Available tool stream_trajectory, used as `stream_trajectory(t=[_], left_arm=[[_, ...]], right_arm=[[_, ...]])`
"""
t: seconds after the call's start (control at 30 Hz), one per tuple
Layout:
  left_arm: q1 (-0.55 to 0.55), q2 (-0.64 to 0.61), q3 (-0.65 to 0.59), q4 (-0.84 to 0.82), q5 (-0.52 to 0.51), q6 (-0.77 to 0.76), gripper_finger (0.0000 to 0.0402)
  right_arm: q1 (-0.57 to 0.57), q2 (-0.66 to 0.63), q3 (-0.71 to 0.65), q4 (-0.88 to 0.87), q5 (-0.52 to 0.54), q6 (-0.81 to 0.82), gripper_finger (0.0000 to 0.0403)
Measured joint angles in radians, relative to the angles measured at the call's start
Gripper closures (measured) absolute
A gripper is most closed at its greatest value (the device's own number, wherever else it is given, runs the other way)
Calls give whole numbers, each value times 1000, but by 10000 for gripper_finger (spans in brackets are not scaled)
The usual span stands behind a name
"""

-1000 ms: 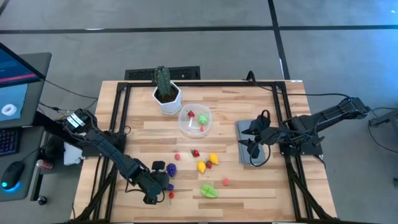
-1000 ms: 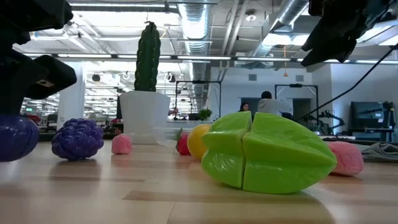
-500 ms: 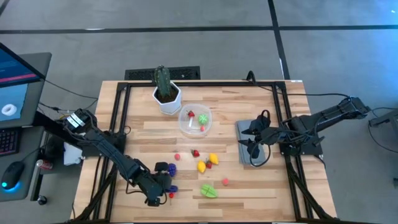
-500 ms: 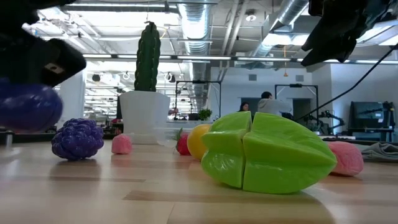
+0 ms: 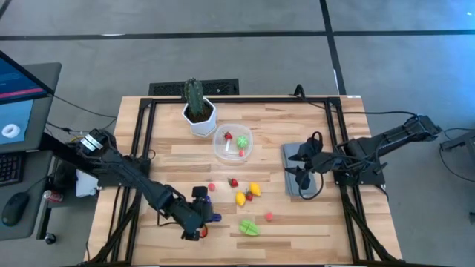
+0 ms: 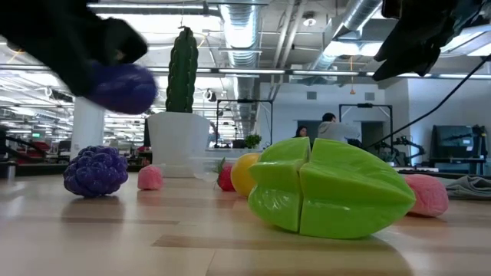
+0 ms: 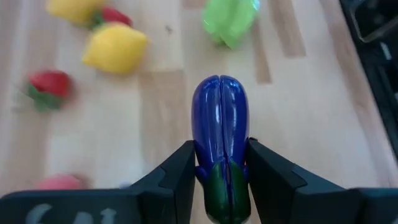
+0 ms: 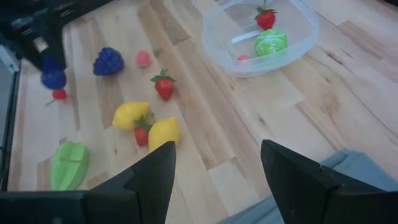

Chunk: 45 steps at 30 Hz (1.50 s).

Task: Pick and placing Produce into tupperware
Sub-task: Put the eggplant into the transparent bin

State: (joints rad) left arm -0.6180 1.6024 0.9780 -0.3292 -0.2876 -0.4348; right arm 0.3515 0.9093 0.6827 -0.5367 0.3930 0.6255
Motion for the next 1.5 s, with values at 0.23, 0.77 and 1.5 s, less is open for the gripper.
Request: stream_trajectory(t=[0.23, 0.77, 1.5], left_arm=[[80, 0, 73, -59, -36, 99, 287], [298, 0, 160, -132, -133, 230, 287], [654, 1, 176, 31, -122, 353, 287]], right_arm=[[55, 0, 0, -1, 2, -5, 143], [173, 0, 0, -1, 64, 3, 143], [183, 0, 0, -1, 144, 14, 143]])
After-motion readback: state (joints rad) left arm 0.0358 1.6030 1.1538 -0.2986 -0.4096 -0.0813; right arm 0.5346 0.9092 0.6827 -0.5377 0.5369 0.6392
